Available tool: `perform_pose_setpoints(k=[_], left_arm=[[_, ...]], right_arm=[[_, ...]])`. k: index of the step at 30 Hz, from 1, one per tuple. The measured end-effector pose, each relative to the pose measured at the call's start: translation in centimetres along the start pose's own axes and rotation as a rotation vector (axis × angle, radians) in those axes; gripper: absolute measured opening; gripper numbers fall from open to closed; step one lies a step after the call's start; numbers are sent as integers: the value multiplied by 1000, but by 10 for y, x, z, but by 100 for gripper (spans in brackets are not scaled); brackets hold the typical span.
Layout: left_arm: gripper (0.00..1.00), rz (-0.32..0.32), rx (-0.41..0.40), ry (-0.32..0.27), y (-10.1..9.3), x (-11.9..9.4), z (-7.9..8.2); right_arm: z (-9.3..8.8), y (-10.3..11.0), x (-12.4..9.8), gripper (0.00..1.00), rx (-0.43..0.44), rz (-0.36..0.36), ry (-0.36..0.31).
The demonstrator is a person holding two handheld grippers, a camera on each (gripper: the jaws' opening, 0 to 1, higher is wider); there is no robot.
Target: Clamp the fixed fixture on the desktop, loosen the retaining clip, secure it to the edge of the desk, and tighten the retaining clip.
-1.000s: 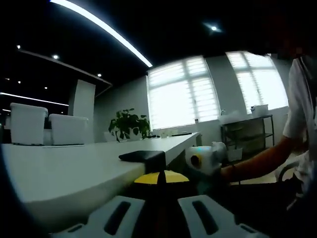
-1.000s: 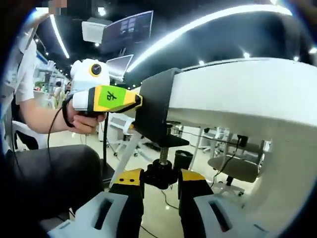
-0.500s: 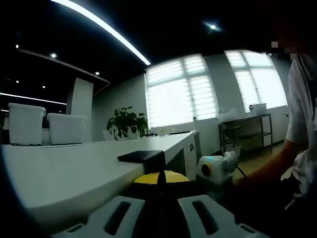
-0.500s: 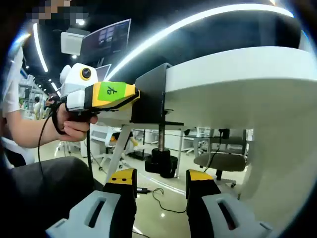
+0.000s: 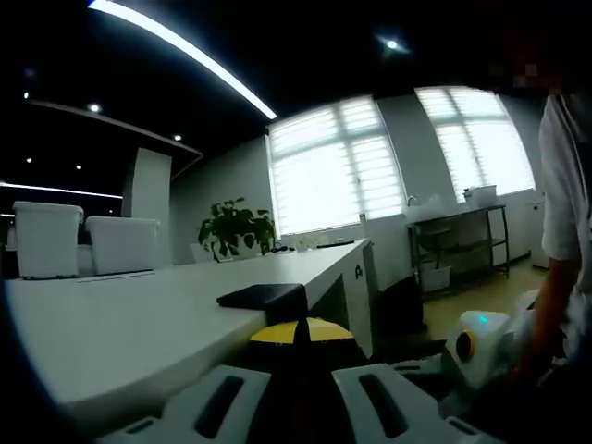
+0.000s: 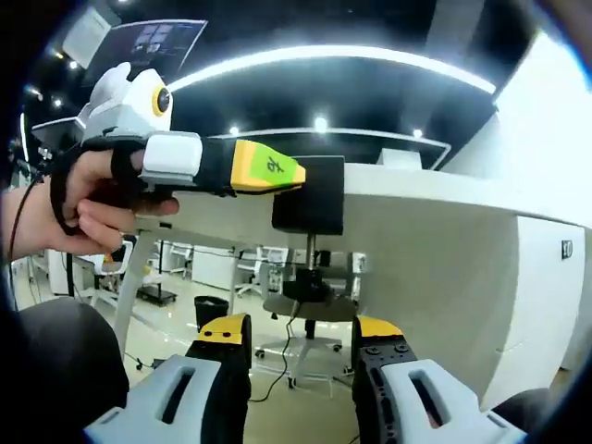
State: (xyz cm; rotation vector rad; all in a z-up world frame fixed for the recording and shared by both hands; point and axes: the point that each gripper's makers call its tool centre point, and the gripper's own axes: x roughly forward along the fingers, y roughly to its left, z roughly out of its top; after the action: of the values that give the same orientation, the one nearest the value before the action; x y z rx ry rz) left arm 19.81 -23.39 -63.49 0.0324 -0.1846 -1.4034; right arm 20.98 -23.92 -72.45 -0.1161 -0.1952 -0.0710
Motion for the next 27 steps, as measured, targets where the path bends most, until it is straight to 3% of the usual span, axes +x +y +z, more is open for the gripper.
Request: perform_pose_setpoints(k=[5, 11, 15, 20, 27], left_arm=[[3, 14, 11, 5, -1, 1, 2], [3, 25, 25, 8, -1, 2, 3], [3, 27, 35, 9, -1, 1, 4], [3, 30, 24, -3, -1, -2, 6], [3, 30, 18, -7, -2, -2, 6]], right_arm=[[7, 2, 17, 41, -8, -15, -13], [9, -6, 38, 27, -83, -54, -13], [7, -8, 46, 26, -77, -24, -9], [7, -5, 47, 26, -60, 122, -16], [7, -1, 42, 25, -73, 425, 3]])
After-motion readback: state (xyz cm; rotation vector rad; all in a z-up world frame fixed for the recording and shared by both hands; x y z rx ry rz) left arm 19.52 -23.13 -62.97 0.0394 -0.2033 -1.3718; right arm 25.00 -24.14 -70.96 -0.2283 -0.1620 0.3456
